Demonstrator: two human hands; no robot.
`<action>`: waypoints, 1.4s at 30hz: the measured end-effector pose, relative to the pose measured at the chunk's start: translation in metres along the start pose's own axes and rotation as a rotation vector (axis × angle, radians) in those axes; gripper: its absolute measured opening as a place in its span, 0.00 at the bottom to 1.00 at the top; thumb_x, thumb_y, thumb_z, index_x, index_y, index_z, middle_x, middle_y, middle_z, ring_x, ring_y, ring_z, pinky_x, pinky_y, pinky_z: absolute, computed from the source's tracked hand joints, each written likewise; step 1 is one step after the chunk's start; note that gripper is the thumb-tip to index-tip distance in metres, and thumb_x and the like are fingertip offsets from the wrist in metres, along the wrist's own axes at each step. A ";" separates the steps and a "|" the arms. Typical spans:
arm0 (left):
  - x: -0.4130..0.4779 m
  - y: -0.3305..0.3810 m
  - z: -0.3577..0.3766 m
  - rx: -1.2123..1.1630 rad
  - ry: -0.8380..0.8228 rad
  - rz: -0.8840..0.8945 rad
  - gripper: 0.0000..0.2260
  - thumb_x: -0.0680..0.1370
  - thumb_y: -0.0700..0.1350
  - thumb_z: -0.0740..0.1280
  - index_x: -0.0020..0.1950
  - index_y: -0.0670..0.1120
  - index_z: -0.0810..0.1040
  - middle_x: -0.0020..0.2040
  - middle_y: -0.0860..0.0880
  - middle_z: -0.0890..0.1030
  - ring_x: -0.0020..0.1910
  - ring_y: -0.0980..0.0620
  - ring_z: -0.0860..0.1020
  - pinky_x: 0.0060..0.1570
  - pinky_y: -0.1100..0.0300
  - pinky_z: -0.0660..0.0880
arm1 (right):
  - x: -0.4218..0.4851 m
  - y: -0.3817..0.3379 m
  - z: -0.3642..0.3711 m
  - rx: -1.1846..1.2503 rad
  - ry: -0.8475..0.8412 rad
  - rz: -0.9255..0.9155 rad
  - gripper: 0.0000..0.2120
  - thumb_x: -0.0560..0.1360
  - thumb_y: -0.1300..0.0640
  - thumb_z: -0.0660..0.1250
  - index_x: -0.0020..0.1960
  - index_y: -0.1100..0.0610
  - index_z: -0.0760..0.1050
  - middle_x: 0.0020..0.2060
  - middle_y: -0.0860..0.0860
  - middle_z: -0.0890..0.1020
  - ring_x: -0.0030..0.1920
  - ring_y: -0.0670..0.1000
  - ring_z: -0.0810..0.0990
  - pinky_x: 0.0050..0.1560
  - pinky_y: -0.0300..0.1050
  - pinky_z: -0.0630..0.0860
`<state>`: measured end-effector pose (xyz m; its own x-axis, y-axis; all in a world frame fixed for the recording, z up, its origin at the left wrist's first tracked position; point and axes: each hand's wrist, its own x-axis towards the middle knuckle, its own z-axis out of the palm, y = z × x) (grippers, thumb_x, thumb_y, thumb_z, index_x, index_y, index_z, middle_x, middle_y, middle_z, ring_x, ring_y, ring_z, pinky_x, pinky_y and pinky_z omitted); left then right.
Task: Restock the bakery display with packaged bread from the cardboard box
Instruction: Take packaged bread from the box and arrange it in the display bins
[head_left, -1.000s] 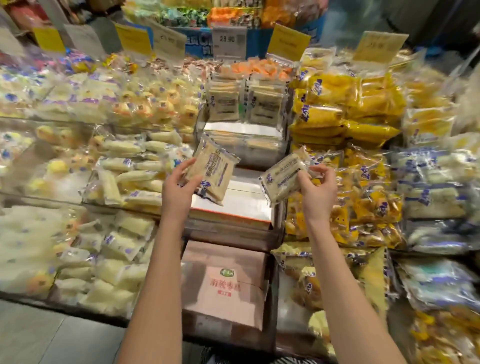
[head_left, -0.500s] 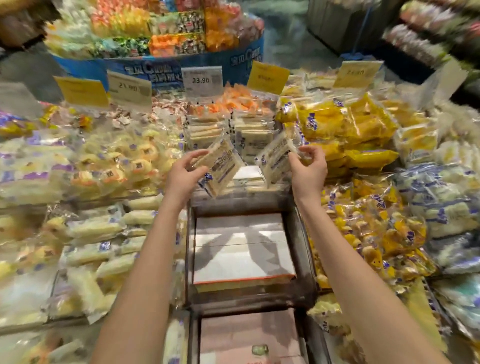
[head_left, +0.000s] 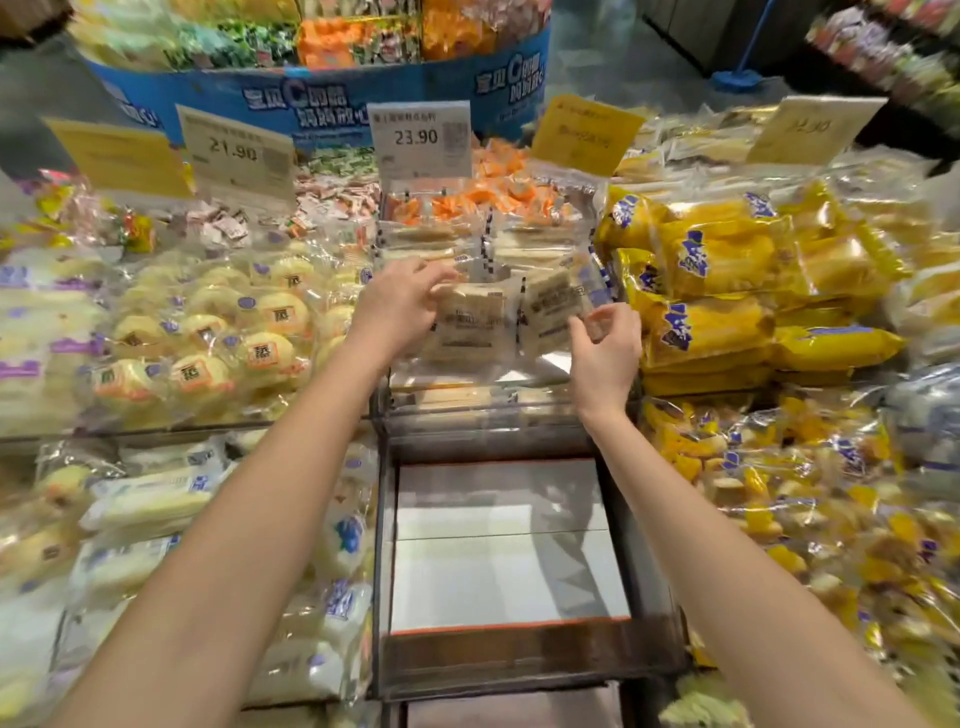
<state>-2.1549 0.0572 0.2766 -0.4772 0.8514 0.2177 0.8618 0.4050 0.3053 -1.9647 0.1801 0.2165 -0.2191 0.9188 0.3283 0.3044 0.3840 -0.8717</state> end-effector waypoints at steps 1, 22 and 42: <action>-0.001 -0.002 0.006 0.100 0.032 0.030 0.20 0.77 0.36 0.67 0.68 0.50 0.75 0.63 0.47 0.77 0.62 0.46 0.74 0.58 0.54 0.73 | 0.000 0.004 0.002 -0.083 -0.034 -0.029 0.08 0.75 0.59 0.71 0.46 0.60 0.72 0.46 0.57 0.76 0.46 0.53 0.73 0.49 0.37 0.72; -0.024 -0.017 0.057 0.465 -0.105 0.194 0.37 0.79 0.60 0.61 0.79 0.58 0.38 0.81 0.49 0.43 0.80 0.45 0.41 0.71 0.30 0.37 | 0.030 0.017 0.022 -0.897 -0.446 -0.701 0.44 0.73 0.50 0.73 0.80 0.46 0.50 0.78 0.60 0.54 0.78 0.64 0.47 0.73 0.70 0.44; -0.036 0.030 0.043 0.419 0.063 0.078 0.33 0.80 0.50 0.65 0.81 0.49 0.53 0.81 0.45 0.50 0.80 0.43 0.46 0.75 0.44 0.39 | 0.009 -0.018 -0.005 -0.827 -0.524 -0.483 0.40 0.79 0.49 0.66 0.80 0.42 0.42 0.80 0.55 0.41 0.77 0.62 0.34 0.72 0.69 0.36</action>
<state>-2.1048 0.0527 0.2378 -0.4066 0.8677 0.2858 0.8847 0.4520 -0.1138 -1.9676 0.1815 0.2372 -0.7912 0.5766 0.2036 0.5658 0.8166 -0.1138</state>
